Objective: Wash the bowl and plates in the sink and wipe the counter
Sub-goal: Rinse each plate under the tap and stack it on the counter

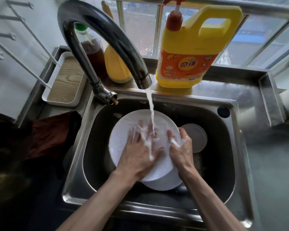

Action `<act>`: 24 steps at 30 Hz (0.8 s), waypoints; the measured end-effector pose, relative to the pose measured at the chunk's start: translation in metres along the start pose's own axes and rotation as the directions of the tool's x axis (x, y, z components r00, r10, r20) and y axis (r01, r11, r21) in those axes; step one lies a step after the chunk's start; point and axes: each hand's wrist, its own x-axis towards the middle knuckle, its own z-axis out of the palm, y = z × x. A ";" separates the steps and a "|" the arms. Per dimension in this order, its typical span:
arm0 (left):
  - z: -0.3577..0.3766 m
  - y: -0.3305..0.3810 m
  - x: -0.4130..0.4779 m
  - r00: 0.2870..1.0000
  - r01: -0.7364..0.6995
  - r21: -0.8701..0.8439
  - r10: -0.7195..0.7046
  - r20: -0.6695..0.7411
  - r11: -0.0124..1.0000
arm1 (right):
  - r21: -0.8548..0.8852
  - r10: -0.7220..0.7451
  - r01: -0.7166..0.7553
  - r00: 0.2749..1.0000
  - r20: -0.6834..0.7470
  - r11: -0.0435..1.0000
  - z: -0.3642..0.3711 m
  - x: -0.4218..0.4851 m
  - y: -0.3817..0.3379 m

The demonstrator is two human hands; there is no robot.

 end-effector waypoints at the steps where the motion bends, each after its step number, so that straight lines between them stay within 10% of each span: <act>1: 0.003 0.006 0.003 0.997 -0.080 0.022 0.080 0.007 0.997 | 0.005 0.004 -0.004 1.000 0.007 1.000 0.001 -0.001 0.002; 4: 0.005 0.003 0.013 0.975 -0.222 0.104 0.221 0.017 0.970 | 0.008 -0.009 0.009 1.000 -0.006 1.000 -0.004 -0.010 0.004; 11: 0.000 -0.027 0.016 0.990 0.083 0.051 -0.076 -0.116 0.995 | 0.000 -0.046 0.046 0.990 -0.134 0.999 -0.010 -0.018 -0.001; 17: 0.012 -0.001 -0.006 0.988 -0.072 -0.009 0.072 0.139 0.997 | 0.014 -0.028 0.032 0.973 -0.231 0.999 -0.002 -0.016 -0.006; 24: 0.015 -0.011 0.024 0.983 -0.174 0.041 0.171 0.073 0.984 | 0.047 -0.007 0.019 0.969 -0.249 0.999 0.004 -0.033 0.000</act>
